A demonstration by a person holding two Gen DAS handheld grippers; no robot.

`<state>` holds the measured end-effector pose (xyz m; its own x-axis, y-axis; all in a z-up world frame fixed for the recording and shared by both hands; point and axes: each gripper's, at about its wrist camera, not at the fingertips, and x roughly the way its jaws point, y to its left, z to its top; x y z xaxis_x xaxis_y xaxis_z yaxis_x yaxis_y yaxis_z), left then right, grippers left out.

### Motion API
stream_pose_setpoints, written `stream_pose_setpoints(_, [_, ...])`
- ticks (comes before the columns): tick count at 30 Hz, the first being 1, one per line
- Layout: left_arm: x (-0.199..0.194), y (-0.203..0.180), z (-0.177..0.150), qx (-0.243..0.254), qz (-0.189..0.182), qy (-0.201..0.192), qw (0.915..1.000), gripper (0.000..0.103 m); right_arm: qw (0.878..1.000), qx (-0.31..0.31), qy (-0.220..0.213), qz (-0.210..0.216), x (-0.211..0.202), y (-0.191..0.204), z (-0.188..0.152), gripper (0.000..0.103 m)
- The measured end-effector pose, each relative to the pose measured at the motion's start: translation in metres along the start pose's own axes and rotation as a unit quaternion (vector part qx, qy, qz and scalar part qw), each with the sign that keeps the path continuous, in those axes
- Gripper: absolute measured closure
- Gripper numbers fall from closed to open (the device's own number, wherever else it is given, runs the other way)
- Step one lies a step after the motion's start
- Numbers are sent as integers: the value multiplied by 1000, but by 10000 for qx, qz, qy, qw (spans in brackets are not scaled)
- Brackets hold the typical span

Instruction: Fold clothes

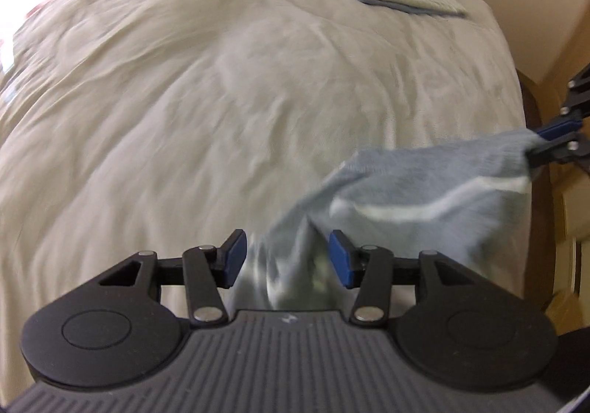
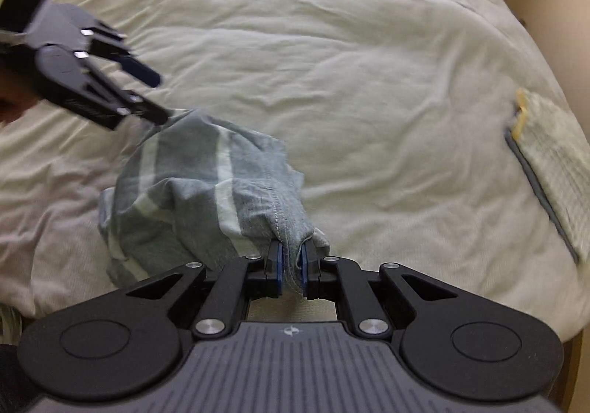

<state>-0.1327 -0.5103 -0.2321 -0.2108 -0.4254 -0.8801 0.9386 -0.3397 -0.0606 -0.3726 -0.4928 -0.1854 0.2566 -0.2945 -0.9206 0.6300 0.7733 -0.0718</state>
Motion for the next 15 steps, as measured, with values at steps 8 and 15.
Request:
stream_pose_setpoints(8, [83, 12, 34, 875, -1011, 744, 9882, 60, 9995, 288, 129, -55, 11, -8, -14, 94])
stream_pose_setpoints(15, [63, 15, 43, 678, -1035, 699, 9898, 102, 9995, 299, 90, 108, 19, -28, -6, 94])
